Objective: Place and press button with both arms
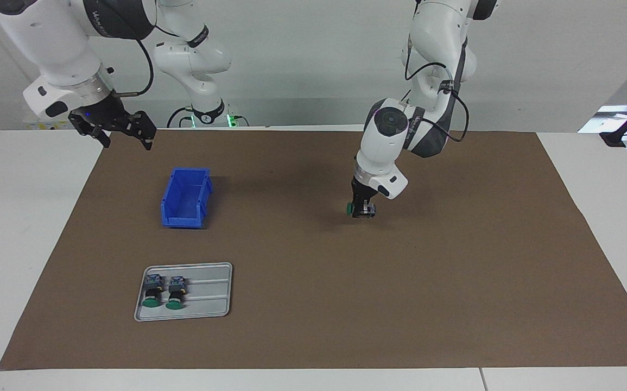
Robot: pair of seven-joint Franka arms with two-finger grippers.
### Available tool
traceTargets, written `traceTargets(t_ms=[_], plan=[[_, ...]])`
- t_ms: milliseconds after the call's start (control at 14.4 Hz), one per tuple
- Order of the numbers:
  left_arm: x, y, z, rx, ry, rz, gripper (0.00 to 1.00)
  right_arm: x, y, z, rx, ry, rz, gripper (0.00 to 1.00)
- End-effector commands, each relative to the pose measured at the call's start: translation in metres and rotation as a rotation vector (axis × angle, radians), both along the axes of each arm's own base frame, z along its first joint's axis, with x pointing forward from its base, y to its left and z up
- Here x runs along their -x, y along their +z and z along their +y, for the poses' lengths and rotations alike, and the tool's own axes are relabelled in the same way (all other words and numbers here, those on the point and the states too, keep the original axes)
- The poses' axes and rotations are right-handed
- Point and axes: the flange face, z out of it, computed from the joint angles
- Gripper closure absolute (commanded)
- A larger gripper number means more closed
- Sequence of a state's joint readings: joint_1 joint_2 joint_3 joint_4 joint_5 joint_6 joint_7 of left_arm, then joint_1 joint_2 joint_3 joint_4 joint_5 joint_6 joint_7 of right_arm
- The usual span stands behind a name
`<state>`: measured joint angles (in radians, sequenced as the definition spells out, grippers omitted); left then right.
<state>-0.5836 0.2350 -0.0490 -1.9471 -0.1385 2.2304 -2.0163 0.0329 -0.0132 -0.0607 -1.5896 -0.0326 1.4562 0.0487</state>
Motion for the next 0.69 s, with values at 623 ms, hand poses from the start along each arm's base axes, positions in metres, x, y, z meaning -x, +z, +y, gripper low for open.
traceTargets(t_ms=[623], plan=[[-0.011, -0.009, 0.086, 0.475, -0.086, 0.050, 0.89, 0.007, 0.001, -0.001, -0.008, 0.012, -0.002, 0.02]])
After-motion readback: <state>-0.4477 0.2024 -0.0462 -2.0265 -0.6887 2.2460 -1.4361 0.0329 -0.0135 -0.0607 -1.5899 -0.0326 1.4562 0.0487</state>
